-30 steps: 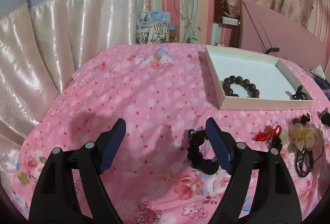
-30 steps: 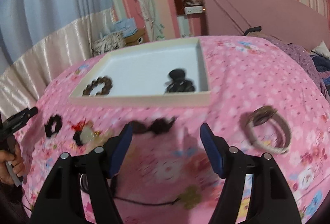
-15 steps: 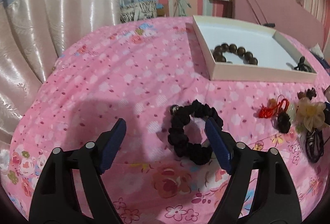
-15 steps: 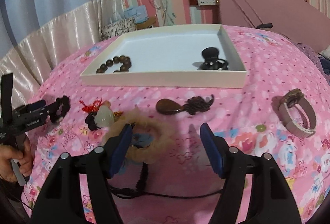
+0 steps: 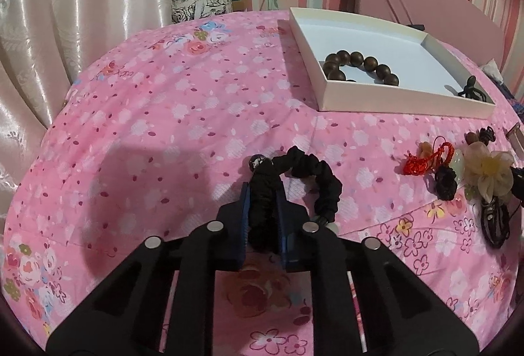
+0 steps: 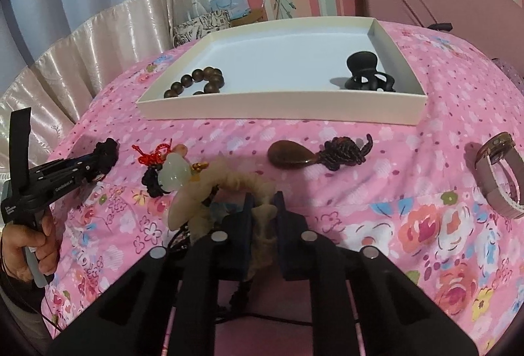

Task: Organize jewelry
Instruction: 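Grasp the black scrunchie with the left tool while the right tool grasps the cream scrunchie, then carry the black scrunchie into the tray with the left tool while the right tool carries the cream scrunchie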

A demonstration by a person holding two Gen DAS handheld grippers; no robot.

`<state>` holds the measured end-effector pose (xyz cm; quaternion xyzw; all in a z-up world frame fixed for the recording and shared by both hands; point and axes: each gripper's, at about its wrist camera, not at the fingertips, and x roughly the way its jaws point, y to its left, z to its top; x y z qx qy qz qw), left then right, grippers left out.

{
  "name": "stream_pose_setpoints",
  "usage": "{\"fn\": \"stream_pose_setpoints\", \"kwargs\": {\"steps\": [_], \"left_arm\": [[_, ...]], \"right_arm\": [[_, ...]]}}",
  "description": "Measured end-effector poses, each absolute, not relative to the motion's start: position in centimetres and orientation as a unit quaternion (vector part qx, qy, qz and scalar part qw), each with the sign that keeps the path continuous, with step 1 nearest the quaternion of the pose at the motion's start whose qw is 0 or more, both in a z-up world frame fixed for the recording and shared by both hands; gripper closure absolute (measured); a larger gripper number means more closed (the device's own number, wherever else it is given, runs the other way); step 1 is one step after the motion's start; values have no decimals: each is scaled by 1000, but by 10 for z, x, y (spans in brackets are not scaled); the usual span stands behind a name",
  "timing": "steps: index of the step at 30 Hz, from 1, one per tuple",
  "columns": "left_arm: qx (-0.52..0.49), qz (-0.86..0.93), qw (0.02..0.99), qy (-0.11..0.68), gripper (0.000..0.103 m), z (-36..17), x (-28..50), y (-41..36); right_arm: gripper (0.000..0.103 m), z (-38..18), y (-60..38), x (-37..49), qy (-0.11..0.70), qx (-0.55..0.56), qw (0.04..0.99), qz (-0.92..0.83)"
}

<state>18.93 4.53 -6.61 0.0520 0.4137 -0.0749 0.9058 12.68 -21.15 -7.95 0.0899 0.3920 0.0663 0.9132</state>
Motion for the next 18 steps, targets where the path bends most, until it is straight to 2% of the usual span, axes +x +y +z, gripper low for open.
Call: {"fn": "stream_pose_setpoints", "kwargs": {"steps": [8,18], "left_arm": [[4,-88,916,390,95,-45,179,55],[34,-100,939,328,95,16,168,26]], "right_arm": [[91,-63,-223,115,355,80,931,31],[91,-19,-253,114,319,87,943,23]]}}
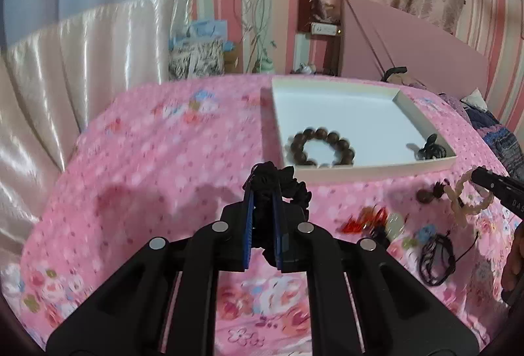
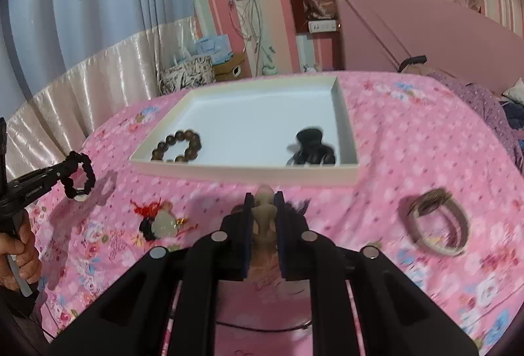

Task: Organize jewelry
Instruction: 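Carry the black scrunchie into the tray with the left tool while the right tool carries the cream scrunchie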

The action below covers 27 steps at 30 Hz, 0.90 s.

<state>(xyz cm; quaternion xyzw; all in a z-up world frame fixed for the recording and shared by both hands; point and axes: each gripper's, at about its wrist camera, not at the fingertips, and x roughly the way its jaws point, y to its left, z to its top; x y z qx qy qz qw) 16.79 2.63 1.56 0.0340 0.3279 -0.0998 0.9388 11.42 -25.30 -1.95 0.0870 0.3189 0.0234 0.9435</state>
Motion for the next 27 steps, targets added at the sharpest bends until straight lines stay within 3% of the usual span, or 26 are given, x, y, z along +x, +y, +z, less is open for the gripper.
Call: {"fn": "stream_pose_setpoints", "kwargs": {"steps": [27], "left_arm": [[47,-137,944,296,95,72,253,-84]], "right_arm": [[92,53,-281,203,275,82,957,38]]}}
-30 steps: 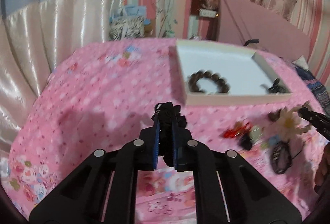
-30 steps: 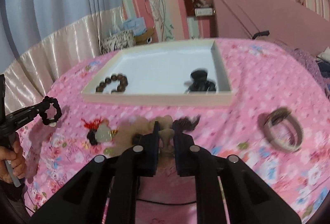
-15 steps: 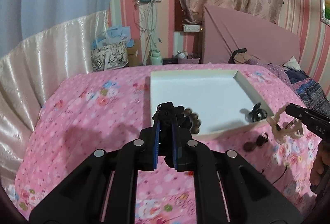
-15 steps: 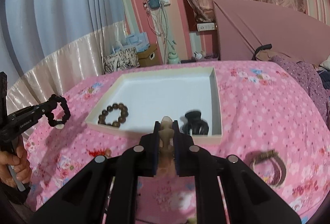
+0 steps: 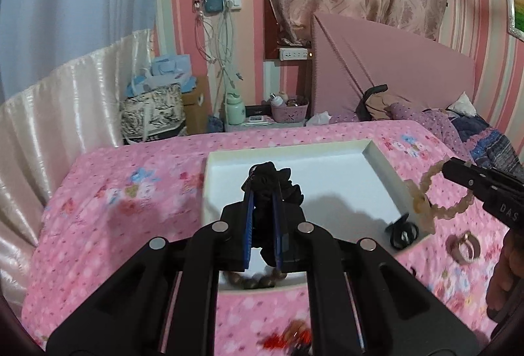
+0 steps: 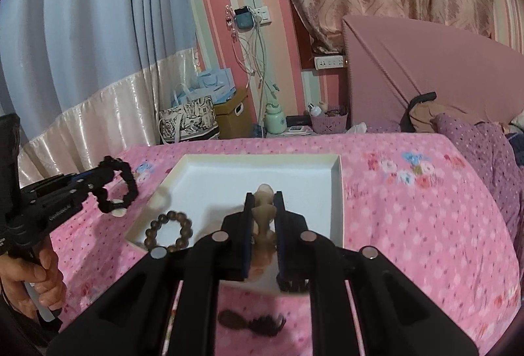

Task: Organize jewelry
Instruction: 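Carry the black scrunchie into the tray with the left tool while the right tool carries the cream scrunchie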

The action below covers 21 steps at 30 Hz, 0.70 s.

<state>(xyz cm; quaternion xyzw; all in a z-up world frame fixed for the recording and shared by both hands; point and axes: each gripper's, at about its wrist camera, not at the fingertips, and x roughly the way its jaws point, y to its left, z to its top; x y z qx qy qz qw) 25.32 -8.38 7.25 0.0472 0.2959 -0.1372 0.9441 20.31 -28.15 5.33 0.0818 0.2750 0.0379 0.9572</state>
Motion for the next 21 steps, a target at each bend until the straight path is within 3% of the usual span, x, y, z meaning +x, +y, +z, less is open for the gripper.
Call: {"fn": "stream_pose_setpoints", "kwargs": {"steps": [21], "left_arm": [[21,-201,905,374,95,-15,323,-145]], "right_arm": [[92,-21,-307,281,331,111,937,16]]}}
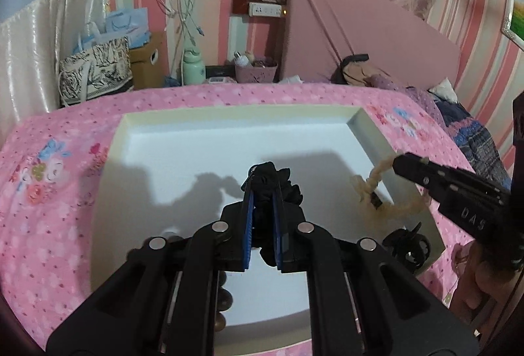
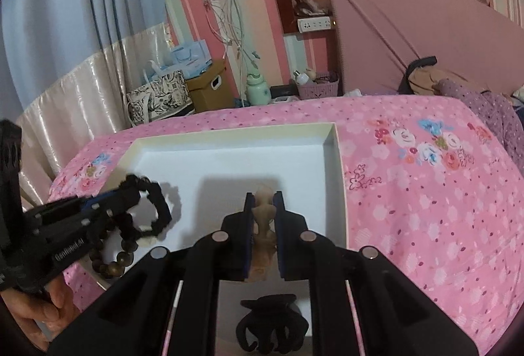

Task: Organize jewelry
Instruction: 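Carry the black scrunchie into the tray with the left tool while the right tool carries the cream scrunchie, then open both tools to drop the scrunchies in the tray and withdraw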

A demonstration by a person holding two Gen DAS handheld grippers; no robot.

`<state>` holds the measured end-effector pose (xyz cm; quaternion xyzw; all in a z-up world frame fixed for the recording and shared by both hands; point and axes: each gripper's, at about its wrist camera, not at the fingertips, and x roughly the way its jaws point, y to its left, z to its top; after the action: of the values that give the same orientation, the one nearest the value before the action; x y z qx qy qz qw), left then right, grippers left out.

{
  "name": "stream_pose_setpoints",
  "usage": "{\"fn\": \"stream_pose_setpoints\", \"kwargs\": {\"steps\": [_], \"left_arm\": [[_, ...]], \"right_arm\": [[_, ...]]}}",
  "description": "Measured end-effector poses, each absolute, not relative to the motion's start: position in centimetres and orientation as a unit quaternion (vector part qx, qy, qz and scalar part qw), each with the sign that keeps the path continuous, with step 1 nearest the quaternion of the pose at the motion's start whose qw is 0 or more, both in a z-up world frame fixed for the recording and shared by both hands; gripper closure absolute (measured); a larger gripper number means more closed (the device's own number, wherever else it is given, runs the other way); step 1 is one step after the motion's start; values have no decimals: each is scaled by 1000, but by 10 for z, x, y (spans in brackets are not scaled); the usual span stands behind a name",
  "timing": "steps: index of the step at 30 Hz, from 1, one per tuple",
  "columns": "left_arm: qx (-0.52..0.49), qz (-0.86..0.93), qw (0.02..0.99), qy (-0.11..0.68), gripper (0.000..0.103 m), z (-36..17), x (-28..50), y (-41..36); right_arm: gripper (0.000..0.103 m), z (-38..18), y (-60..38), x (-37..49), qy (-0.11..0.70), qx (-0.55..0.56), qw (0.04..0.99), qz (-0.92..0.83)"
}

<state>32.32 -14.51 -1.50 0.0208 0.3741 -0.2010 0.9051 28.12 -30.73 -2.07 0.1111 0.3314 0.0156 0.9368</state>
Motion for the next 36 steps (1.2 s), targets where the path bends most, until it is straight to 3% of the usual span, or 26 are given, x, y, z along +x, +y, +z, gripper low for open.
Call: {"fn": "stream_pose_setpoints", "kwargs": {"steps": [12,30,34,36], "left_arm": [[67,-164,888,423,94,-50,337,-155],[73,-156,889,424,91,-57,337,-164],[60,-155,894,417,71,-55,337,-159],[46,-157,896,413,66,-53,337,-155]], "right_arm": [[91,-45,-314,293,376,96,922,-13],[85,-54,-314,295,378,48,923,-59],[81,-54,-314,295,374,52,924,-52],[64,-51,-312,293,371,47,926,-51]]}}
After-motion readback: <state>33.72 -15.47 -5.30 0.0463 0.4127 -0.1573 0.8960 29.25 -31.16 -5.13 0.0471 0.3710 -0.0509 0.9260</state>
